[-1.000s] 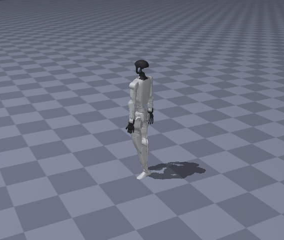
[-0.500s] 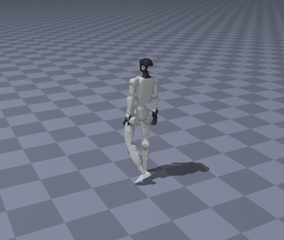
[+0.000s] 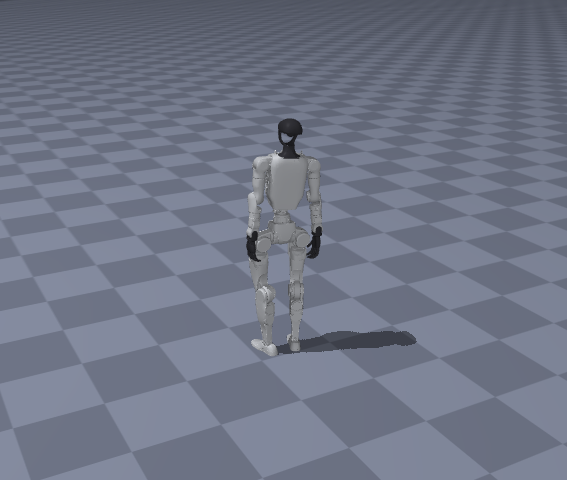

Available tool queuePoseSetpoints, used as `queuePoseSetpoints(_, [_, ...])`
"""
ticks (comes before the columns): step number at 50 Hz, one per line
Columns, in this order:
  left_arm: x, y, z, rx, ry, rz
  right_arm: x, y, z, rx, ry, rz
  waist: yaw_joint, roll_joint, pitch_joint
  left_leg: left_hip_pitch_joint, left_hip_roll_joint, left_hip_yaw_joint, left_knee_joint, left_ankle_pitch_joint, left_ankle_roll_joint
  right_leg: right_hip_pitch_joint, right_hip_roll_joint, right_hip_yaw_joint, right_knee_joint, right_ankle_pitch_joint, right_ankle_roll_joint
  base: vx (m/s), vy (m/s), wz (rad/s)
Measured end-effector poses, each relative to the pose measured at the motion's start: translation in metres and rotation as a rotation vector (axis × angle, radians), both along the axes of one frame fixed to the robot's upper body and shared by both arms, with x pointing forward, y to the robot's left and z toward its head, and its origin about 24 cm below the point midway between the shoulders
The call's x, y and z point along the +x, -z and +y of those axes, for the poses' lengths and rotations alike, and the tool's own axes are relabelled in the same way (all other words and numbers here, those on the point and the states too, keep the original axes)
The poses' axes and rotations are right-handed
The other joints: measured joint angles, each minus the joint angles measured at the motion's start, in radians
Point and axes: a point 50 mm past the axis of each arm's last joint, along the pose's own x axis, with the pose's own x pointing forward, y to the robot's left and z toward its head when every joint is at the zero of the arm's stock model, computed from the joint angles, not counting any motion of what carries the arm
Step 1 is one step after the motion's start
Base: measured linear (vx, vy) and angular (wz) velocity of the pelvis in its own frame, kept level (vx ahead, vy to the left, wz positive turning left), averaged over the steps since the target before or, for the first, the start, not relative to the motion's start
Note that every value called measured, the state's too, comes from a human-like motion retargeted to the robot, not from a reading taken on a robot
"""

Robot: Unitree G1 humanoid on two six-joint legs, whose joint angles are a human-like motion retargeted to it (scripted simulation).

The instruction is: Upper body actions

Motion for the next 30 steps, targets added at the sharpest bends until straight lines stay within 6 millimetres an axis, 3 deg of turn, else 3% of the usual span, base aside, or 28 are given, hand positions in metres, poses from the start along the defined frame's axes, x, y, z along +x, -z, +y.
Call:
queuePoseSetpoints(5, [0.002,0.000,0.002,0.004,-0.023,-0.002,-0.005,0.000,0.002,0.004,-0.083,0.036,-0.016,-0.002,-0.022,-0.003,0.000,0.010,0.006,-0.010,0.012,-0.009,-0.005,0.007,0.007,-0.003,0.012,0.10,0.02,-0.10])
queuePoseSetpoints(18, [0.020,0.001,-0.001,-0.012,0.000,-0.064,0.020,0.002,0.005,0.030,-0.168,-0.048,-0.007,-0.015,-0.012,0.033,-0.008,0.059,-0.003,-0.016,0.026,-0.005,-0.015,0.038,0.019,-0.003,0.027,0.04,0.01,-0.13])
queuePoseSetpoints(30, [0.010,0.000,0.005,-0.006,0.031,-0.034,0.023,0.002,0.004,0.029,-0.164,-0.063,-0.004,-0.003,-0.015,0.034,-0.002,0.053,-0.011,0.012,0.015,-0.004,-0.006,0.031,0.021,-0.006,0.028,0.00,0.00,0.00])
